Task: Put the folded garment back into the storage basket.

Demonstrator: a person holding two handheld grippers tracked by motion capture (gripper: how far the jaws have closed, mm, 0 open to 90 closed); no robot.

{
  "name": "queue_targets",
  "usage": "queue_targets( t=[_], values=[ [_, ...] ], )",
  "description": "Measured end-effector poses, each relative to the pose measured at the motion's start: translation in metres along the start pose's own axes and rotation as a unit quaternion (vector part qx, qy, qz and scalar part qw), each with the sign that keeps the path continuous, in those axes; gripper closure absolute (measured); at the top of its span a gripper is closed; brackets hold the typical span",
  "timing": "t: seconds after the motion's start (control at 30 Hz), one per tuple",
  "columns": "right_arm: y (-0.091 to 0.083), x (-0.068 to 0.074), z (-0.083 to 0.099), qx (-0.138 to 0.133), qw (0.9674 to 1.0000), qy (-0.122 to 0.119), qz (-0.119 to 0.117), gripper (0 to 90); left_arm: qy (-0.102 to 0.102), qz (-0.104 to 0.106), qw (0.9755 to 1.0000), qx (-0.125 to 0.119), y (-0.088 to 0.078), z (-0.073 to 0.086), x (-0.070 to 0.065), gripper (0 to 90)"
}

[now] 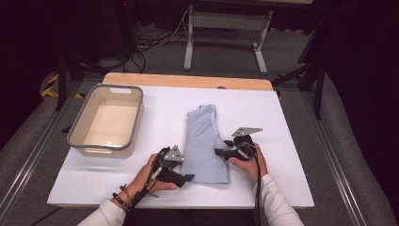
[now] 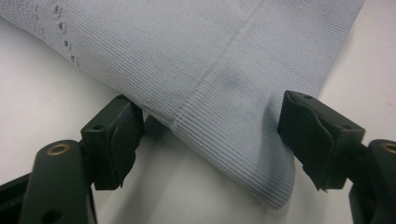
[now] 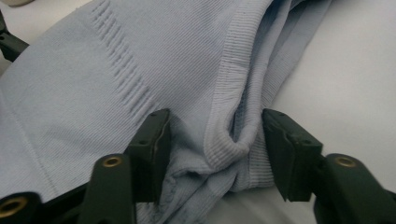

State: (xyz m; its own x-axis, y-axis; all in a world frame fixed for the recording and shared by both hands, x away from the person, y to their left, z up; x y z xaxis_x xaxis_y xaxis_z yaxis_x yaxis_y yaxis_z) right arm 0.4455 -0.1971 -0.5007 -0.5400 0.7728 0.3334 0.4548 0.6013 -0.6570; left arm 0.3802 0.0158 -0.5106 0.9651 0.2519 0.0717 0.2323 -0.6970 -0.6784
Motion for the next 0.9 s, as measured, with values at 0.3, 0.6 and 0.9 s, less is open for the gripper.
queue_targets(
  t=[0.3, 0.6, 0.9],
  values=[
    [0.000, 0.002, 0.001, 0.014, 0.9983, 0.032, -0.046, 67.2, 0.009, -0.014, 0.9999, -0.002, -0.001, 0.000, -0.002, 23.7],
    [-0.014, 0.007, -0.002, -0.030, 0.9982, 0.012, -0.051, 71.8, 0.017, -0.030, 0.9994, -0.007, -0.002, -0.001, -0.003, 22.3],
    [-0.038, 0.022, -0.008, -0.082, 0.9940, -0.024, -0.069, 73.1, 0.007, -0.018, 0.9997, -0.012, -0.001, -0.001, -0.002, 21.8]
  ],
)
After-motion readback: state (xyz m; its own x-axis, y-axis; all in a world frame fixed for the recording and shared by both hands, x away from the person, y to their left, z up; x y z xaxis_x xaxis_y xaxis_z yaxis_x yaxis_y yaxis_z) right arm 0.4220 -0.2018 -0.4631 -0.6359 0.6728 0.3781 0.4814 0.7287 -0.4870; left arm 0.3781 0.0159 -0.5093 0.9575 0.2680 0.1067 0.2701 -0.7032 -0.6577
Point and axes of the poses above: each handheld gripper's, and its own axes: y roughly forward along the jaws, z roughly out of its underside, x roughly to its left, the point moved 6 cm from there along y, roughly forward along the jaws, and after that the axes turned 14 degrees about y, right-handed, at the moved point
